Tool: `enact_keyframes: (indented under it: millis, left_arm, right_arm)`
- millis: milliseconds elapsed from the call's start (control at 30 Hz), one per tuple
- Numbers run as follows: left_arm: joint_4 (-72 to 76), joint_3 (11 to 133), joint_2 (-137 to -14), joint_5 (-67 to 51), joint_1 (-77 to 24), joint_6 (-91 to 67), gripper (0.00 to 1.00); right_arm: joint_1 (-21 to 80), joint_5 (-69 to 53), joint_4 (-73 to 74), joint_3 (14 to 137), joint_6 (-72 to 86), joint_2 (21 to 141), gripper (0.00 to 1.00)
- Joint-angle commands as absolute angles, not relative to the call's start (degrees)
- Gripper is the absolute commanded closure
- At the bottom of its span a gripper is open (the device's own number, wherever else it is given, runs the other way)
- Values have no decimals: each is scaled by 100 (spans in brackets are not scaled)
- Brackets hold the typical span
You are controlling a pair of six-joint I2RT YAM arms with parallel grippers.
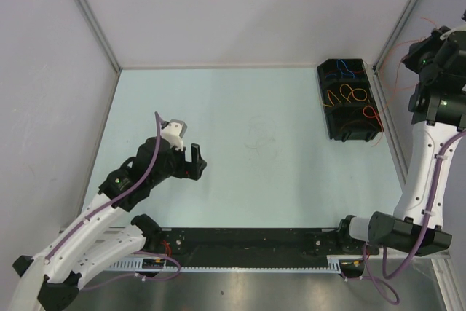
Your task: Untangle the cables
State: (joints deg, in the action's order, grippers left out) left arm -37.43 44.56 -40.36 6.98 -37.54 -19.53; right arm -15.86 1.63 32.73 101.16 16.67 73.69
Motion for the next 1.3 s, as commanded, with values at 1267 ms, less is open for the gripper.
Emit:
enact_keyframes:
  millis: [1267]
  left_arm:
    - [-3639, 4421, -3850, 861, -3744, -2065, 7]
  right_arm:
    - [-2110, -607, 1538, 8139, 2294, 8112, 100]
